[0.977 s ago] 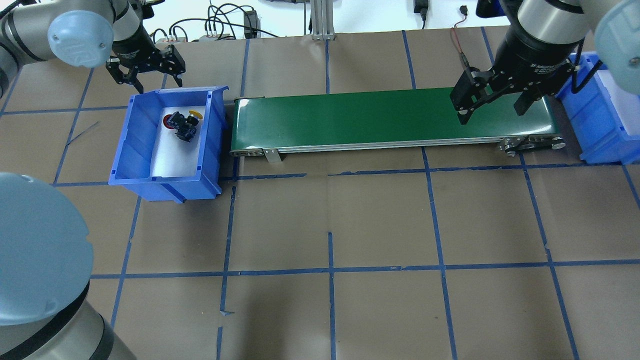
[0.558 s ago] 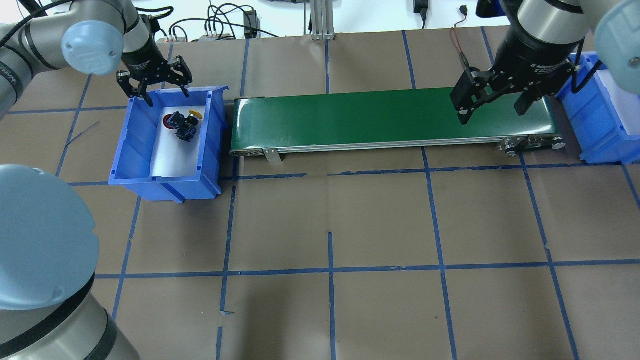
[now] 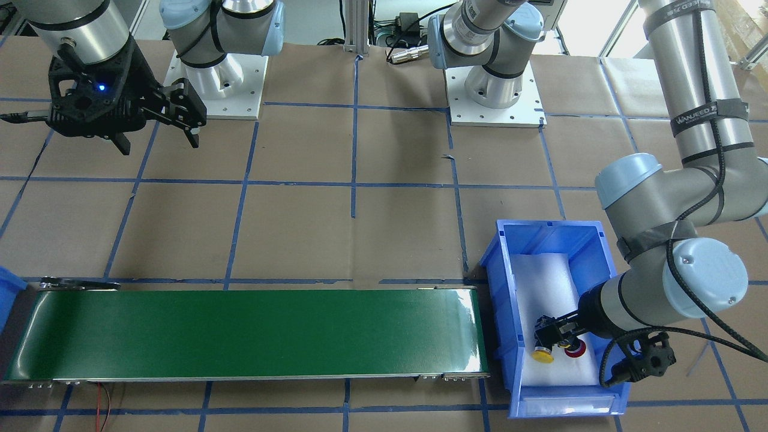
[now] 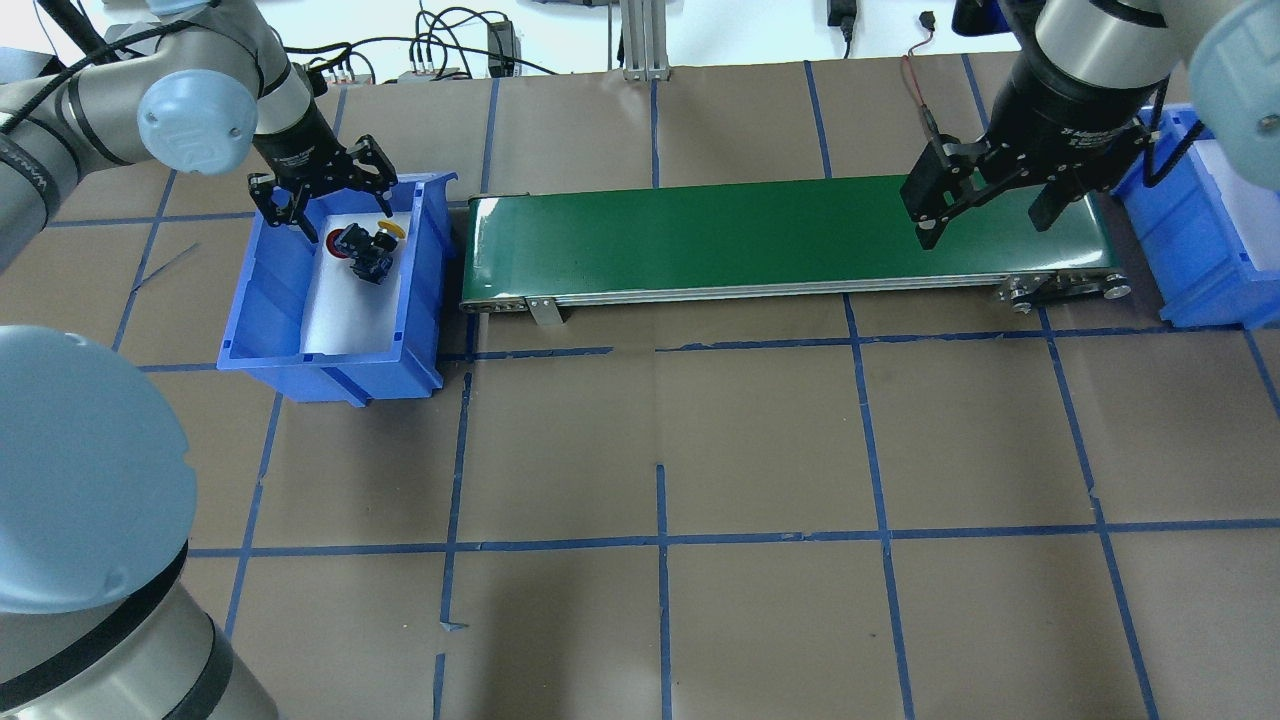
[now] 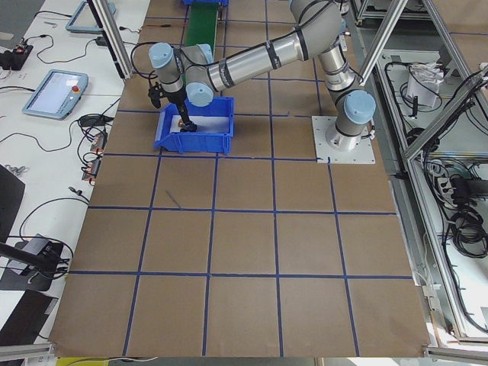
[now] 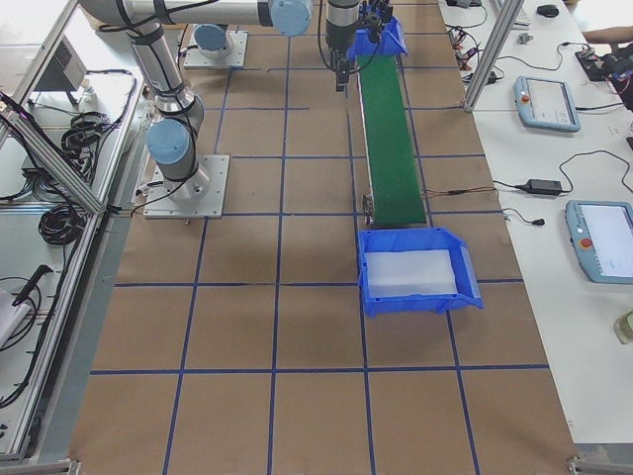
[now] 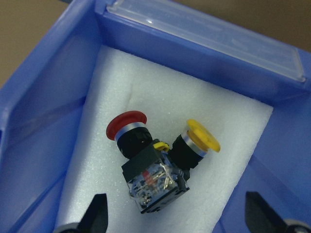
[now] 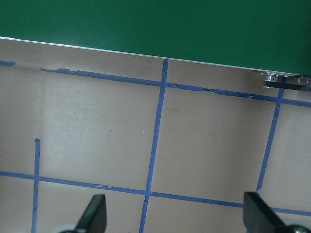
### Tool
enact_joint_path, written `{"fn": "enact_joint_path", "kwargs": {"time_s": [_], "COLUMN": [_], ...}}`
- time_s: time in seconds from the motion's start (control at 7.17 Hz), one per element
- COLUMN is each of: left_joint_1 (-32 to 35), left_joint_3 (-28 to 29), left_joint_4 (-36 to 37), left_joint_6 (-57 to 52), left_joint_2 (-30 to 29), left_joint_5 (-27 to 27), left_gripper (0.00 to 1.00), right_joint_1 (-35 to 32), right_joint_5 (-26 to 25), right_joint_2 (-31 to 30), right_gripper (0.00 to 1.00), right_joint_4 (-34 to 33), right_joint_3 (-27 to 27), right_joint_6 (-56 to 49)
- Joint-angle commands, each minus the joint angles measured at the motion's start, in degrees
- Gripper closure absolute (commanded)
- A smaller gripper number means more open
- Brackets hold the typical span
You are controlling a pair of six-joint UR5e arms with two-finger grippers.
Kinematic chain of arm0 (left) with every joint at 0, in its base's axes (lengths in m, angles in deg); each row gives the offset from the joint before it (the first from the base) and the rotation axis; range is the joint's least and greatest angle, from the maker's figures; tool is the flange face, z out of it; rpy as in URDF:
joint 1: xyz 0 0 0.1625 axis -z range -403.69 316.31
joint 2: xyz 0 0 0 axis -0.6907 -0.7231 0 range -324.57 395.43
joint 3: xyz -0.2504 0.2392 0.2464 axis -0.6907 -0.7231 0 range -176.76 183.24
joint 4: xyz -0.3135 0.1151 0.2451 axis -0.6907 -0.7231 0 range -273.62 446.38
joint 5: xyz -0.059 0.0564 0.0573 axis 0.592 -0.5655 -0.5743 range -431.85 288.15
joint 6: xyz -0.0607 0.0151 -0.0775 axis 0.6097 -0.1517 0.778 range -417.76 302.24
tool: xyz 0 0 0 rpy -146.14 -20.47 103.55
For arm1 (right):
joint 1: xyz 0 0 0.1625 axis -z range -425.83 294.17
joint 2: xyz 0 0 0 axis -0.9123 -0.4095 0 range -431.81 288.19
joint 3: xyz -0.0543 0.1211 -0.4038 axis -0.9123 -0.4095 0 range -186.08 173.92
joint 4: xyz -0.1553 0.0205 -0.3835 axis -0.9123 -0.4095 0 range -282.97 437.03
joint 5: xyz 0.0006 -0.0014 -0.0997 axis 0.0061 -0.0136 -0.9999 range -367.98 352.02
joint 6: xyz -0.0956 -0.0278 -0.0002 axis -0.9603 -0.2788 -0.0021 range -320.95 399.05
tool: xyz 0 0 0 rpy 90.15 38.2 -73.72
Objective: Transport two buttons from left to right
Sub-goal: 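Lower the left gripper and grasp the red-capped button, lift it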
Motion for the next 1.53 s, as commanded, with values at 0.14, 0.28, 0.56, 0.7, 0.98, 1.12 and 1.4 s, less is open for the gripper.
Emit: {"fn": "enact_joint_path", "kwargs": {"time_s": [0.14,0.28,0.56,0.7,0.98,1.12,1.4], "left_joint_1": [-0.8,-0.8,-1.2,-1.1,-1.0,-0.8,-0.5], "left_joint_3": [-0.9,-0.9,-0.9,-0.9,-0.3,-0.1,0.5], "left_joint_4": [0.0,0.1,0.2,0.4,0.5,0.5,0.5], "left_joint_6": [-0.8,-0.8,-0.8,-0.8,-0.1,0.1,0.2], "left_joint_2": [-0.2,-0.9,-1.1,-1.1,-1.3,-1.3,-1.1], "left_joint_5": [-0.4,-0.4,-0.1,0.1,0.3,0.3,0.3], "left_gripper": [0.00,0.00,0.02,0.11,0.32,0.43,0.58], "right_joint_1": [0.0,0.0,0.0,0.0,0.0,0.0,0.0], "right_joint_5": [0.0,0.0,0.0,0.0,0.0,0.0,0.0], "right_joint_2": [0.0,0.1,0.0,0.1,0.1,0.0,0.1], "right_gripper": [0.01,0.01,0.01,0.01,0.01,0.01,0.01], "right_joint_4": [0.0,0.0,0.1,0.0,0.0,0.0,0.0], "right_joint_3": [0.0,0.0,0.0,0.0,0.0,0.0,0.0], "right_joint_6": [0.0,0.0,0.0,0.0,0.0,0.0,-0.1]}}
